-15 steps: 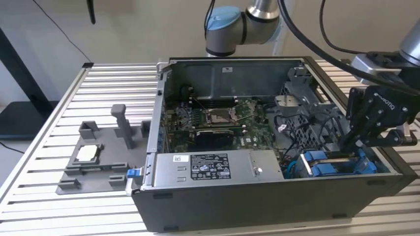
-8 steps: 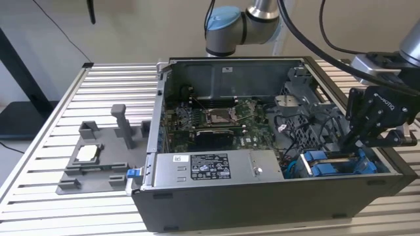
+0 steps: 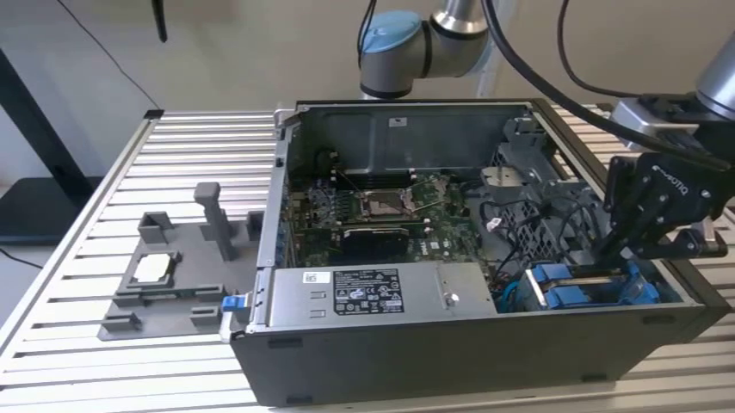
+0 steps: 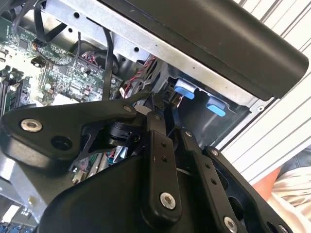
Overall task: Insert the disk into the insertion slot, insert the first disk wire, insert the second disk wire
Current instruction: 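Insert the first disk wire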
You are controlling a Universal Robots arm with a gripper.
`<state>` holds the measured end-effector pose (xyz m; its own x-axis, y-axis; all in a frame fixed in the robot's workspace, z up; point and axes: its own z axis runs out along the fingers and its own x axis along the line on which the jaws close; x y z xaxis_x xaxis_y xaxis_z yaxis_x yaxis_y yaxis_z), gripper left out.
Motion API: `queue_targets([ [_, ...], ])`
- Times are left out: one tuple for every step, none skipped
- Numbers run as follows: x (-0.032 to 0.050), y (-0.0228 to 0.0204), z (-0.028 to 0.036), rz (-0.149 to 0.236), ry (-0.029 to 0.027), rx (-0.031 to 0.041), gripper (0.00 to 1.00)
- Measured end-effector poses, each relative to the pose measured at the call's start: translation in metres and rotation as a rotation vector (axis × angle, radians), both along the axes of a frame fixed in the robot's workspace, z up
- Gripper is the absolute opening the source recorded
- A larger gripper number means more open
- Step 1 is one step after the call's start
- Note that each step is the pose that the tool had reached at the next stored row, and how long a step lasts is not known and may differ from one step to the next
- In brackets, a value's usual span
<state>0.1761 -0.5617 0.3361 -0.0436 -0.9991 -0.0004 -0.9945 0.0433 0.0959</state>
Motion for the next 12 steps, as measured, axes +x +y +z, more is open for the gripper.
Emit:
queue_targets([
  [-0.0002, 0.0, -0.0007, 0.0, 0.0, 0.0001, 0.19],
  [-0.0004, 0.0, -0.0016, 0.0, -0.0001, -0.0001, 0.19],
  [-0.0006, 0.0, -0.0027, 0.0, 0.0, -0.0002, 0.19],
  [-0.0007, 0.0, -0.0034, 0.0, 0.0001, -0.0004, 0.19],
  [-0.0008, 0.0, -0.0035, 0.0, 0.0, -0.0005, 0.19],
  [-0.0008, 0.0, -0.0035, 0.0, 0.0, -0.0006, 0.19],
  [-0.0008, 0.0, -0.0037, 0.0, 0.0001, -0.0005, 0.19],
  [-0.0008, 0.0, -0.0038, 0.0, 0.0001, -0.0004, 0.19],
  [-0.0008, 0.0, -0.0038, 0.0, 0.0001, -0.0006, 0.19],
  [-0.0008, 0.0, -0.0038, 0.0, 0.0001, -0.0007, 0.19],
  [-0.001, 0.0, -0.0041, 0.0, 0.0005, -0.0003, 0.19],
  [-0.0009, -0.0001, -0.0041, 0.0, 0.0002, -0.0004, 0.2],
])
